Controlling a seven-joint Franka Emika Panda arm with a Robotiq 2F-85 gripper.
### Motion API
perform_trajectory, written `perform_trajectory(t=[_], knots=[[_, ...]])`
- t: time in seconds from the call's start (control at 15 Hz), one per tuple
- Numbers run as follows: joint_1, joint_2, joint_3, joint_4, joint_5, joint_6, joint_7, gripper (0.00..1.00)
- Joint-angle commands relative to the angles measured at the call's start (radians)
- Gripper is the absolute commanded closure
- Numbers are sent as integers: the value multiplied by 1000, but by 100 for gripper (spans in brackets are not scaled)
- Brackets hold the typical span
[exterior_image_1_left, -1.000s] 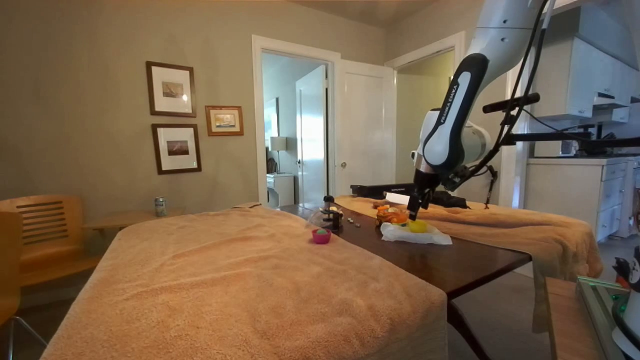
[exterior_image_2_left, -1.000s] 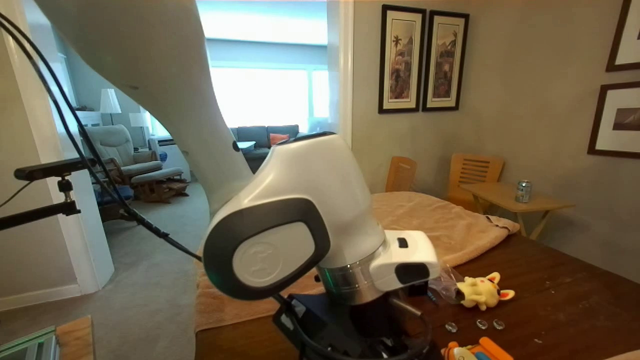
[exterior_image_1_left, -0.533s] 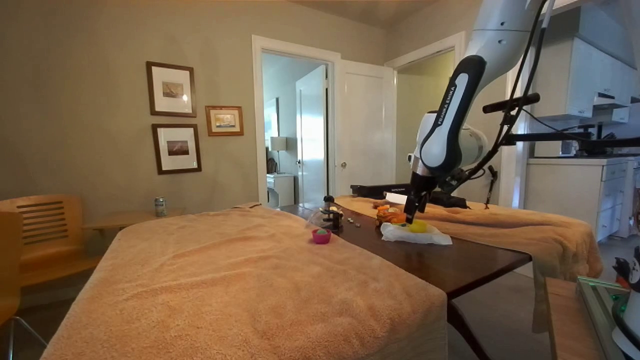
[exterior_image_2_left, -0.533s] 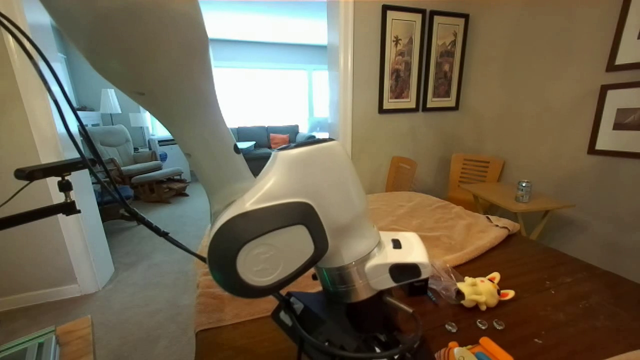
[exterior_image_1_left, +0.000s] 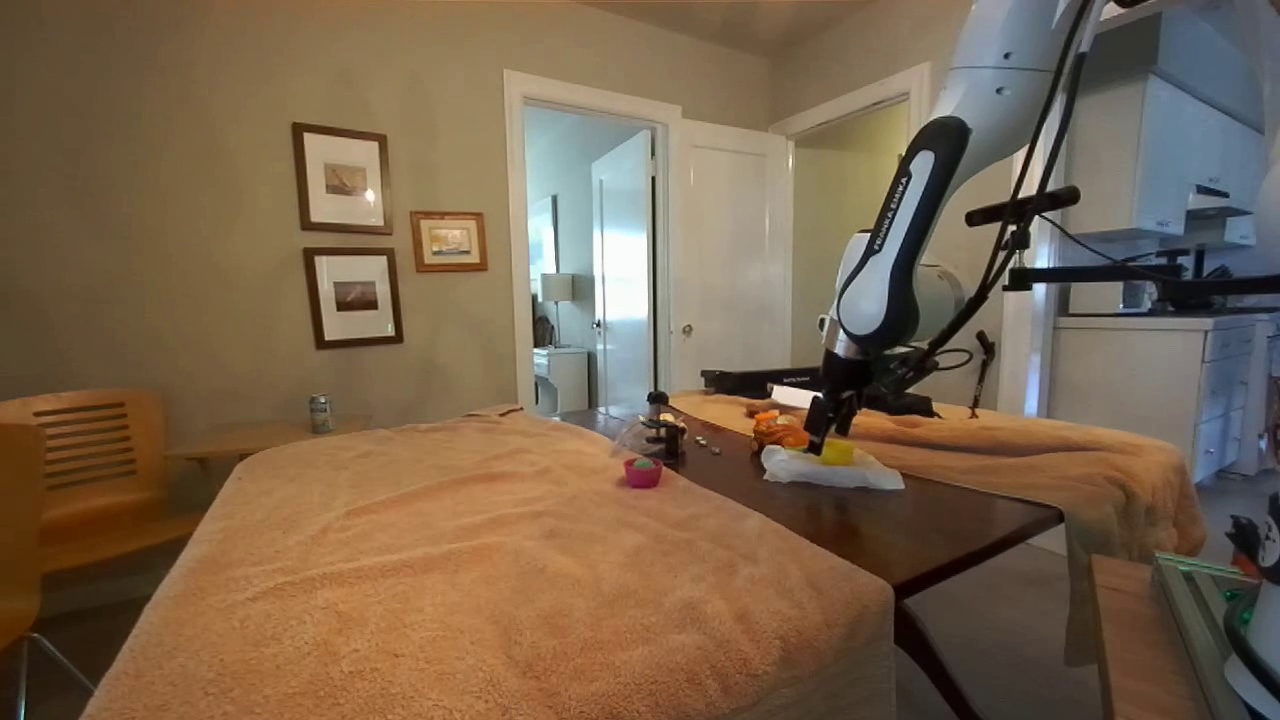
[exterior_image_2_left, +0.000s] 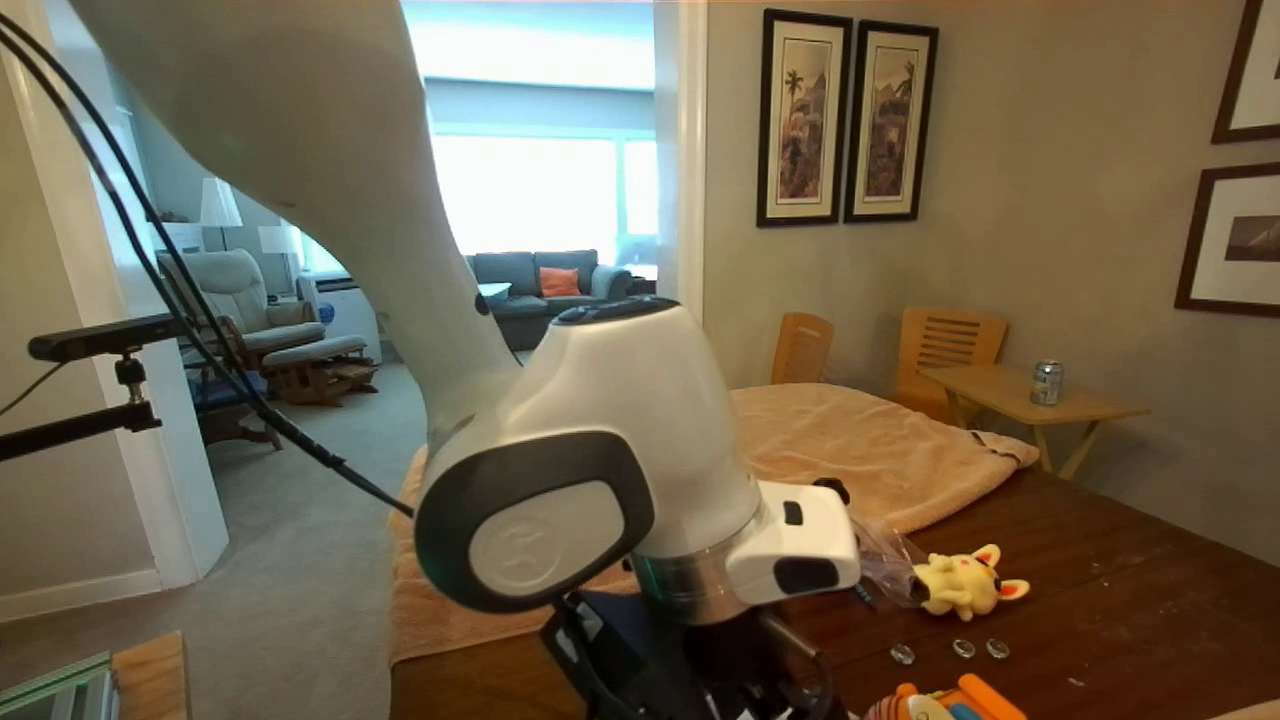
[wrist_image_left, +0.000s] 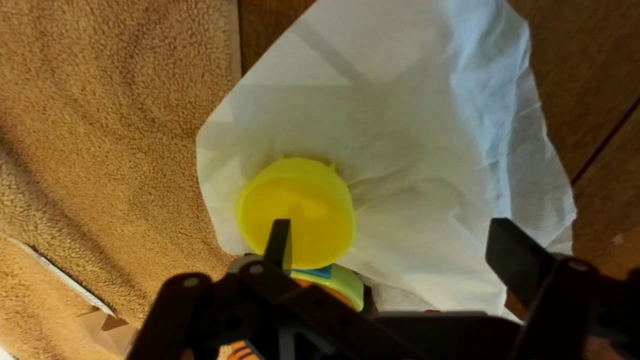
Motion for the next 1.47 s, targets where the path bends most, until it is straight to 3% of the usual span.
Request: perform_trajectory(t=[0.0, 0.47, 0.67, 0.8, 1.07, 1.13, 1.4], knots=[[-86, 16, 76, 20, 28, -9, -44, 0], [-216, 44, 196, 39, 17, -19, -65, 0], [-260, 54, 235, 46, 14, -25, -73, 34], [-284, 59, 255, 51, 11, -31, -80, 48], [-325, 66, 286, 62, 9, -43, -91, 58], [-333, 66, 292, 63, 8, -43, -93, 53], [-342, 65, 303, 62, 0, -43, -94, 52]])
